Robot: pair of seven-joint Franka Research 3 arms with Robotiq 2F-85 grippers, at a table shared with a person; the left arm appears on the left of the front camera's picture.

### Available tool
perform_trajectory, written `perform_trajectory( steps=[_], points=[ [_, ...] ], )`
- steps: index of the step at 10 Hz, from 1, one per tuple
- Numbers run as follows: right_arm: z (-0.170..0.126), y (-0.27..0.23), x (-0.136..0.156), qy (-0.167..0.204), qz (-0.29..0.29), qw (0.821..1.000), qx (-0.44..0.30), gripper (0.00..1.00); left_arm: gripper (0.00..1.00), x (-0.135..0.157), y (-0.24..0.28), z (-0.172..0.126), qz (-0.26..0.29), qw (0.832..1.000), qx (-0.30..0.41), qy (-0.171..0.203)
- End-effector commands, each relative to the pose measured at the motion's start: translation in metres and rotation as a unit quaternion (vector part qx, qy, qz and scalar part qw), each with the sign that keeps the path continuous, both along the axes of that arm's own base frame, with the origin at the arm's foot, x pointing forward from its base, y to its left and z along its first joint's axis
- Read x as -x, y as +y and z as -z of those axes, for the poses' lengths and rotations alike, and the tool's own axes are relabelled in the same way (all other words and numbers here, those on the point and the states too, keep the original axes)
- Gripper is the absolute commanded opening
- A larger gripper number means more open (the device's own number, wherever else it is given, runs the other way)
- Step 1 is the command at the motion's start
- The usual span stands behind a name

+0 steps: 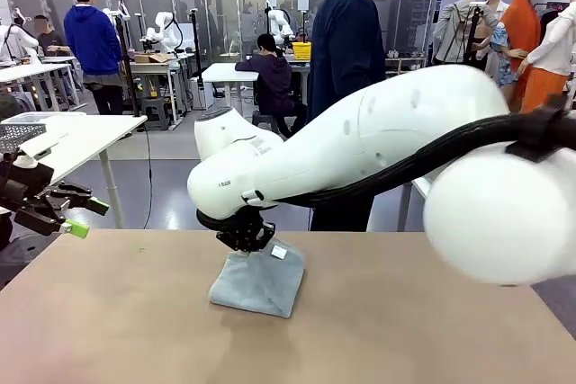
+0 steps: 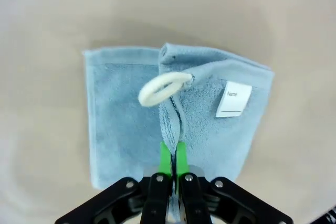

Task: Fold the towels and place them in the basket.
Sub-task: When a person lays out a Towel with hook on the table, fold it in half twice.

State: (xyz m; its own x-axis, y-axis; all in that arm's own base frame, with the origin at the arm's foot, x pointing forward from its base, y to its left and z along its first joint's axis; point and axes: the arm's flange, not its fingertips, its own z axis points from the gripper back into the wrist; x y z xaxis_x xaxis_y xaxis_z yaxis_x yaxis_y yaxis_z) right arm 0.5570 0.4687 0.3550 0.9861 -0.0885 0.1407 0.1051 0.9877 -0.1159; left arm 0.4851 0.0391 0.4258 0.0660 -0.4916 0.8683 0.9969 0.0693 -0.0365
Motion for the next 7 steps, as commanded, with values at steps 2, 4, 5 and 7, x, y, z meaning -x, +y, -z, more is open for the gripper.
perform_trajectory(
  steps=[2, 4, 5, 7],
  points=[
    [0.006, 0.03, -0.015, 0.013, 0.04, 0.999, -0.03, 0.0, 1.0, 0.001, 0.001, -0.001, -0.001, 1.0, -0.003, -0.002],
    [0.015, 0.04, -0.015, 0.025, 0.041, 0.998, -0.046, 0.0, 1.0, 0.001, 0.001, -0.001, -0.001, 1.0, -0.003, -0.002],
    [0.017, 0.045, -0.013, 0.035, 0.04, 0.997, -0.052, 0.0, 1.0, 0.001, 0.001, -0.001, -0.001, 1.0, -0.003, -0.002],
    [0.021, 0.048, -0.013, 0.029, 0.051, 0.997, -0.056, 0.0, 1.0, 0.001, 0.001, -0.001, -0.001, 1.0, -0.003, -0.002]
  ],
)
